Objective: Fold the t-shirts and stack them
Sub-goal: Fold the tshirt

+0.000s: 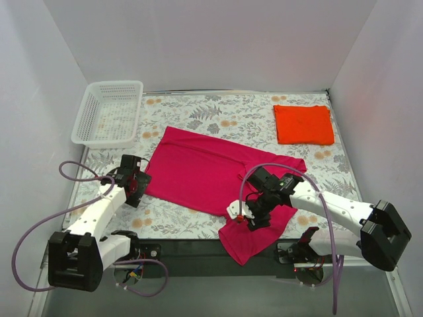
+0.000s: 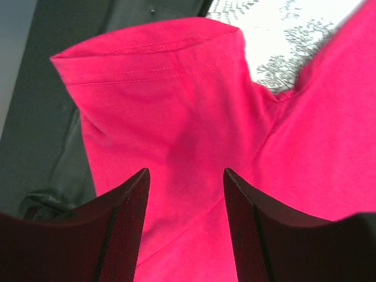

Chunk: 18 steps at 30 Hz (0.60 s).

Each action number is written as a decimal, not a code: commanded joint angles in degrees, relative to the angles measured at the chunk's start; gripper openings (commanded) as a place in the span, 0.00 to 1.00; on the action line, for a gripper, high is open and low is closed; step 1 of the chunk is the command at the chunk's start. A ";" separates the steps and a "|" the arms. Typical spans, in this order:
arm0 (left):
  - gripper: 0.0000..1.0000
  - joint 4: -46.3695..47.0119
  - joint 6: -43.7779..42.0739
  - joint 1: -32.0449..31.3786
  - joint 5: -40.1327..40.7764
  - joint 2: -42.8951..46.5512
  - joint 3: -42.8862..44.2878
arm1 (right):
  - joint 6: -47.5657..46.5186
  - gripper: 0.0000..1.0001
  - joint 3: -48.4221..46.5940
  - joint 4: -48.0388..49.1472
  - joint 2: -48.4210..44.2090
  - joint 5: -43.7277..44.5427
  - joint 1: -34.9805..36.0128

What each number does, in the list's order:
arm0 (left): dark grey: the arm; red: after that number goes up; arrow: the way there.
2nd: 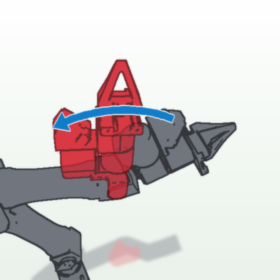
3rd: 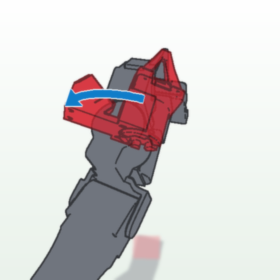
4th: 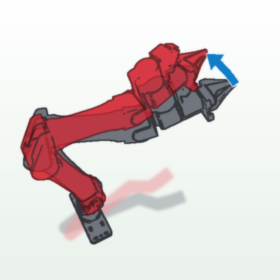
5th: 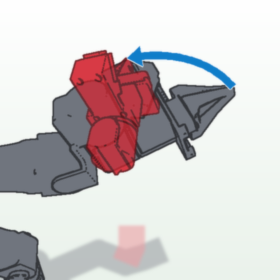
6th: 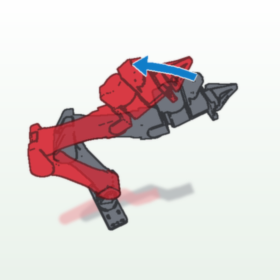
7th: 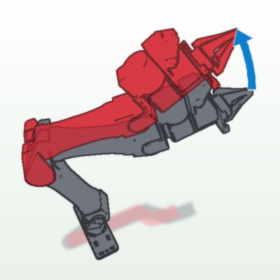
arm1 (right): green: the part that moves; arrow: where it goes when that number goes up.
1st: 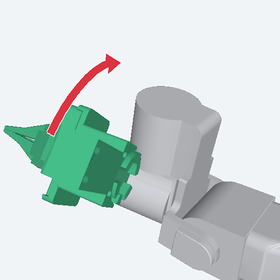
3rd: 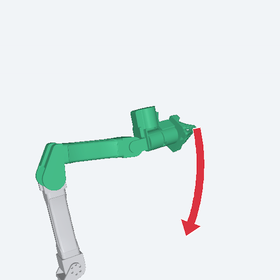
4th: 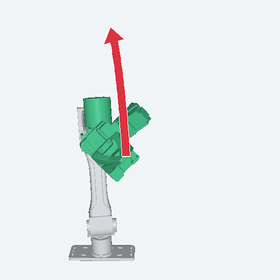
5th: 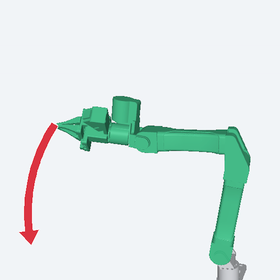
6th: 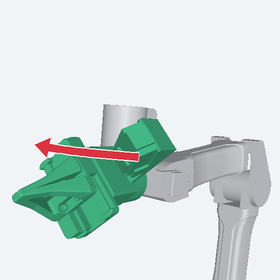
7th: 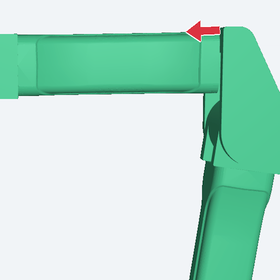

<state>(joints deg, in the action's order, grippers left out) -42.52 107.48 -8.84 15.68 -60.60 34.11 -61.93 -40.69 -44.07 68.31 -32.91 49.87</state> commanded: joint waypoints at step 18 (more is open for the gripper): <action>0.03 13.78 -0.68 4.53 3.04 -9.81 -1.24 | -5.22 0.47 5.44 -0.75 -2.92 -1.81 5.67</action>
<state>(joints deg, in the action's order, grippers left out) -31.07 109.27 -4.73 17.67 -72.05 33.26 -64.77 -36.56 -43.68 66.37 -33.50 53.45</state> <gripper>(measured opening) 0.051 0.467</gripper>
